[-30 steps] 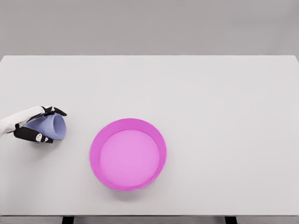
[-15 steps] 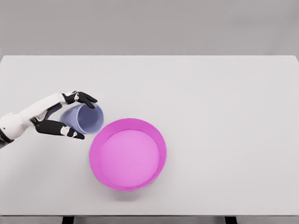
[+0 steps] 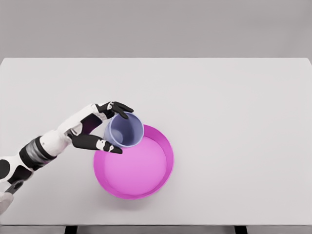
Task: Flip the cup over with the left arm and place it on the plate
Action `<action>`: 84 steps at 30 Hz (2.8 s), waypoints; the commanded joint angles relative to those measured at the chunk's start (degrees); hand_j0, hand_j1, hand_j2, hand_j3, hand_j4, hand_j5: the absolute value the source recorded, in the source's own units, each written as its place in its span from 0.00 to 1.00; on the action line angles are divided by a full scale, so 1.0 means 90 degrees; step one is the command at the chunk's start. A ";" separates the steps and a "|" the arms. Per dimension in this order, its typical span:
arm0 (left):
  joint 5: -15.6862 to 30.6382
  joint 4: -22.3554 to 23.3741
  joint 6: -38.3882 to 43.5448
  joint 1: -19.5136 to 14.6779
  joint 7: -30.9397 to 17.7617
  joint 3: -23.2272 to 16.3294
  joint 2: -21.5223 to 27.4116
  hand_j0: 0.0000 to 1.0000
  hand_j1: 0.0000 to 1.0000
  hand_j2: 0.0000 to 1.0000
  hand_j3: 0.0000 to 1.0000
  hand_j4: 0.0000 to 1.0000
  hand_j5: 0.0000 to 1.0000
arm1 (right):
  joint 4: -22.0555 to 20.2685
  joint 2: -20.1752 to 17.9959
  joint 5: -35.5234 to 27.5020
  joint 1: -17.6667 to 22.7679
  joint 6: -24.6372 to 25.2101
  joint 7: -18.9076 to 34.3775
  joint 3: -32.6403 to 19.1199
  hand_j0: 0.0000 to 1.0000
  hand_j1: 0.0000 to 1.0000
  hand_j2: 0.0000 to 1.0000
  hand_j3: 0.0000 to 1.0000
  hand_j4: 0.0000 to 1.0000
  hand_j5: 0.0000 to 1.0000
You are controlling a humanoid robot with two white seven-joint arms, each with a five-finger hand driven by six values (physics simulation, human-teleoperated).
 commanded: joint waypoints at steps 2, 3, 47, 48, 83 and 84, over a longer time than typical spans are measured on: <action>0.0466 -0.0004 0.0010 -0.0029 0.0003 -0.0249 -0.0126 0.55 0.55 0.55 0.55 0.55 0.55 | 0.0000 0.0000 0.0001 0.0000 -0.0001 0.0002 -0.0001 1.00 1.00 1.00 1.00 1.00 1.00; 0.0466 -0.0014 0.0001 -0.0039 0.0003 -0.0249 -0.0136 0.55 0.55 0.55 0.55 0.55 0.55 | 0.0000 0.0000 0.0001 0.0000 -0.0001 0.0002 -0.0001 1.00 1.00 1.00 1.00 1.00 1.00; 0.2301 0.0787 0.0127 -0.0449 0.0023 -0.1841 -0.0624 0.55 0.55 0.55 0.55 0.55 0.55 | 0.0000 0.0000 0.0001 0.0000 -0.0001 0.0002 -0.0001 1.00 1.00 1.00 1.00 1.00 1.00; 0.2301 0.0777 0.0127 -0.0439 0.0023 -0.1841 -0.0624 0.55 0.55 0.55 0.55 0.55 0.55 | 0.0000 0.0000 0.0001 0.0000 -0.0001 0.0002 -0.0001 1.00 1.00 1.00 1.00 1.00 1.00; 0.2800 0.0006 0.0079 -0.1123 -0.0700 -0.1265 0.1885 1.00 1.00 1.00 1.00 1.00 1.00 | 0.0000 0.0000 0.0001 0.0000 -0.0001 0.0002 -0.0001 1.00 1.00 1.00 1.00 1.00 1.00; 0.2371 0.0025 0.0079 -0.1133 -0.0700 -0.1236 0.1953 1.00 1.00 1.00 1.00 1.00 1.00 | 0.0000 0.0000 0.0001 0.0000 -0.0001 0.0002 -0.0001 1.00 1.00 1.00 1.00 1.00 1.00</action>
